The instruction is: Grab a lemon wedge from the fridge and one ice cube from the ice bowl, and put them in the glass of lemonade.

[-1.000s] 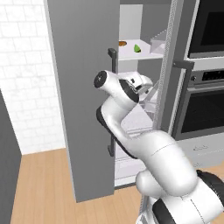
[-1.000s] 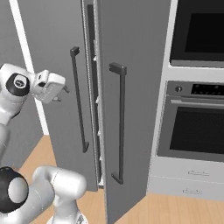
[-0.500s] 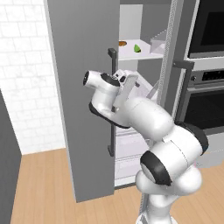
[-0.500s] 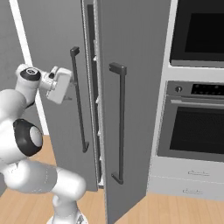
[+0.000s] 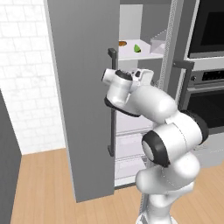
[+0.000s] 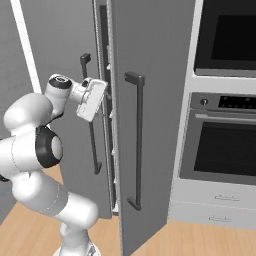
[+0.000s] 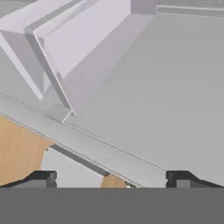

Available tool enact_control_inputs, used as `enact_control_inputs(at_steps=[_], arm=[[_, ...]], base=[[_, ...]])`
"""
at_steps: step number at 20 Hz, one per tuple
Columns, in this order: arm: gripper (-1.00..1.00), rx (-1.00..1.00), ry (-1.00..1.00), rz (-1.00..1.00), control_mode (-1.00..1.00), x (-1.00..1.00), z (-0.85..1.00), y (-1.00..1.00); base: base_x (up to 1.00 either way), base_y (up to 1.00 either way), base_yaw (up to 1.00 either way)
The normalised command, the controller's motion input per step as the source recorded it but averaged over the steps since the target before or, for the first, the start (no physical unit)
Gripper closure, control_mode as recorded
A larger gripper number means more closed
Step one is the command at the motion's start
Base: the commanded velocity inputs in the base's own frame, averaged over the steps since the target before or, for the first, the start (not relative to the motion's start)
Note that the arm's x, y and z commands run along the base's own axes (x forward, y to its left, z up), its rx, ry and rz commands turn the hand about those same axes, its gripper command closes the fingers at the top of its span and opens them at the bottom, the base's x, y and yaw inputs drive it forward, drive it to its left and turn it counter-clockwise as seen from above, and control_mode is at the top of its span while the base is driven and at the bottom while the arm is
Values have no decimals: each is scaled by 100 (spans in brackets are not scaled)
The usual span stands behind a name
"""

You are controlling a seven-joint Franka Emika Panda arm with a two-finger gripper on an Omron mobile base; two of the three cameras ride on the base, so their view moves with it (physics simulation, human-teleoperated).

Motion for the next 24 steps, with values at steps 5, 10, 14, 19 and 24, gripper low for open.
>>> enact_control_inputs(at_steps=[5,10,14,19,24], arm=[[-100,0,21,-16,-100,-51,0,-100],[-100,0,19,-16,-100,-53,0,-97],[-100,0,15,-14,-100,-49,0,-100],[-100,2,10,-12,-100,-54,0,-97],[-100,2,9,-7,-100,-44,1,-68]], base=[[0,0,0],[0,0,0],[0,0,0],[0,0,0],[0,0,0]])
